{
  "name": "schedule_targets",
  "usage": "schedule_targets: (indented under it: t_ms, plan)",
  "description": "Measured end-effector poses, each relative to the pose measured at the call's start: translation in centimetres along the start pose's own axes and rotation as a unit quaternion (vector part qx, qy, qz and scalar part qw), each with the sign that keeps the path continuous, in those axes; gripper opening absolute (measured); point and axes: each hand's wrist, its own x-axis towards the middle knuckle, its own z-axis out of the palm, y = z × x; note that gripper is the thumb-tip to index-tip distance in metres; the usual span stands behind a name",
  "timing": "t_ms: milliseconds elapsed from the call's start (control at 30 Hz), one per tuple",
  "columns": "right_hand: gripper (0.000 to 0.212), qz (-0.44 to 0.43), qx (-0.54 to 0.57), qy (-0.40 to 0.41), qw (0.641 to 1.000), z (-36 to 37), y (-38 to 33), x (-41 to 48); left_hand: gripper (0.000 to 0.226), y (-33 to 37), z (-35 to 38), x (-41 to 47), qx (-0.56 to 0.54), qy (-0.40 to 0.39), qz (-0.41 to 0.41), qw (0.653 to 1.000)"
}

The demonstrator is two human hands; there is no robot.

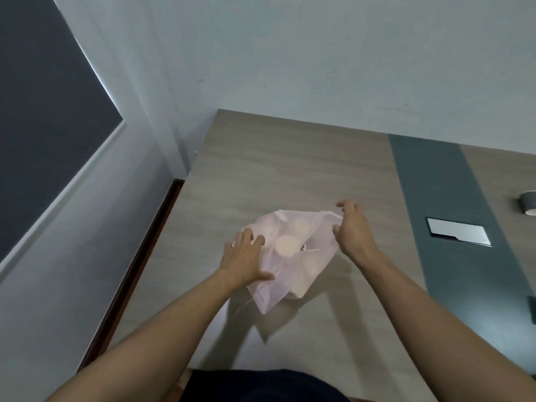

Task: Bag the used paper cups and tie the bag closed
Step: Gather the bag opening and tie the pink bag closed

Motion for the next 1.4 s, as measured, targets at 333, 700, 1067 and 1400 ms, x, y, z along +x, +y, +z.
schedule_targets:
  t_ms: [333,700,1067,1400]
  plan:
    - [0.096,0.208,-0.027,-0.04,0.977,3.4,3.8,0.2,0.02,-1.4,1.3,1.5,-0.228,0.023,-0.04,0.973]
    - [0.027,0.207,-0.017,-0.187,0.96,5.2,4.1,2.5,0.089,-4.6,-2.0,0.4,-0.286,-0.176,0.061,0.94]
    - [0.025,0.136,0.07,-0.06,0.986,3.3,-0.4,4.7,0.045,-3.1,-4.1,0.4,-0.085,-0.143,-0.041,0.985]
    - [0.037,0.053,0.004,-0.048,0.997,3.4,-0.8,4.2,0.07,-6.8,-3.8,1.2,0.085,-0.087,-0.222,0.967]
